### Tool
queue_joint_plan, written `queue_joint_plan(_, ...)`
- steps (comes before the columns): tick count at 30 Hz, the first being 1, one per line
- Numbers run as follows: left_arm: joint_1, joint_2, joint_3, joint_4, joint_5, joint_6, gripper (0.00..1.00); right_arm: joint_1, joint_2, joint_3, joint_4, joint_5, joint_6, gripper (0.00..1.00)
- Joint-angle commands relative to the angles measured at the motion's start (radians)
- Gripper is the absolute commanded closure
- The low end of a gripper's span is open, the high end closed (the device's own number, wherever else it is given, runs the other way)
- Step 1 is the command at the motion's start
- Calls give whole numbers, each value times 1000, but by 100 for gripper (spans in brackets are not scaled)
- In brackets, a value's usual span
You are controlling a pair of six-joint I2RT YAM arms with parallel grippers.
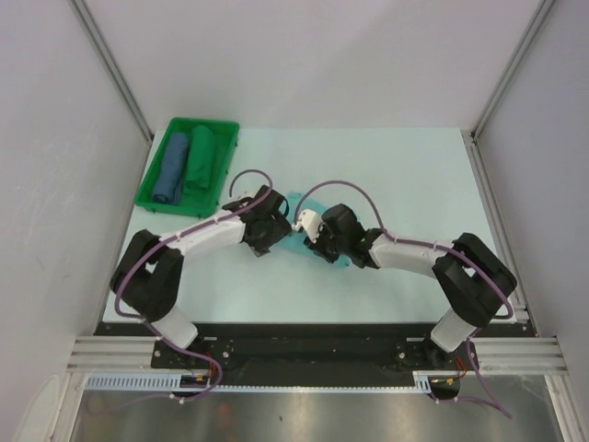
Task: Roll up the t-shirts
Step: Roll the T-shirt to the center of the board.
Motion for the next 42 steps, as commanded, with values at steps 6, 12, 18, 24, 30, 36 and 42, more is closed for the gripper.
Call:
queue_joint_plan(6,23,-241,-179,226,-9,42,20,-232,192,214,-314,-627,181,80)
queue_joint_plan(12,-29,-269,-354,499,14,9,21,-344,378,339,-393,-820,250,82)
queue_joint_plan(18,-62,-180,-451,806,0,-52,25,-390,477,385,-419,-893,321,82)
queue_joint_plan(24,-76,-90,-485,980,-15,-73,28,-412,542,420,-448,-913,350,83)
queue_joint_plan(30,-84,5,-472,1041,-33,-117,31,-428,582,452,-469,-942,377,83)
queue_joint_plan(36,-110,57,-416,925,-102,-195,46,-445,599,480,-488,-956,393,83)
queue_joint_plan(42,-119,104,-240,578,-145,-281,92,-413,481,472,-529,-758,296,49)
